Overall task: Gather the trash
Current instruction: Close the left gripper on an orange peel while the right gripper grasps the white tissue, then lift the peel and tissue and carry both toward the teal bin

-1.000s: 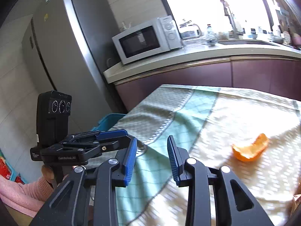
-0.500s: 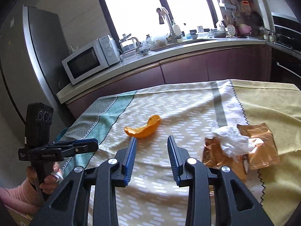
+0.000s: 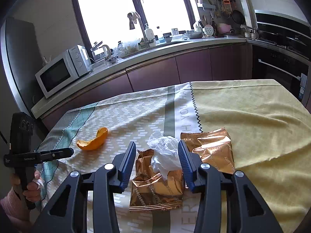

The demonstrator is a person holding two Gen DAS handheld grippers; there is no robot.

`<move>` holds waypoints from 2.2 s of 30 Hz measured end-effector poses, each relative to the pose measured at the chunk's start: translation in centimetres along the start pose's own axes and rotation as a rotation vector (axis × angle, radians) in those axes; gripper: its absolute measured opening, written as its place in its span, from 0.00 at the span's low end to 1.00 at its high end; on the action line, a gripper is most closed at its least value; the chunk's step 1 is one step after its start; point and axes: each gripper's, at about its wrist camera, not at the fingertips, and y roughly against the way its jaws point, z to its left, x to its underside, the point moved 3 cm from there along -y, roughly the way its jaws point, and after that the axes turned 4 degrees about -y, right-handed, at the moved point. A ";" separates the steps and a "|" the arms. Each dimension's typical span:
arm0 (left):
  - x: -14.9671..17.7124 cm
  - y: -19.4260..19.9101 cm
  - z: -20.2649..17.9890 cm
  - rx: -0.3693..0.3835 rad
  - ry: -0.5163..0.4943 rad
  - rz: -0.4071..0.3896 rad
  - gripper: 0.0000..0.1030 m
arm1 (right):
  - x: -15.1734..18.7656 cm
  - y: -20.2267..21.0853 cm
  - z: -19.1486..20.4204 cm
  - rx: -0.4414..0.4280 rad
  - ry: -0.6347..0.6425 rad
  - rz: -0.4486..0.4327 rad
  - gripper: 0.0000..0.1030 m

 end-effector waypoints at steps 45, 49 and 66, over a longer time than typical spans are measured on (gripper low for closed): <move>-0.7 1.4 0.6 0.007 0.025 -0.020 0.08 | -1.2 1.7 3.0 -0.170 -0.012 -0.056 0.06; -0.4 3.3 1.1 0.009 0.023 -0.045 0.08 | -1.1 1.8 4.8 -0.220 0.006 -0.053 0.06; 2.7 12.2 5.7 -0.066 0.073 -0.135 0.08 | 0.2 0.4 12.8 -0.385 0.068 0.000 0.06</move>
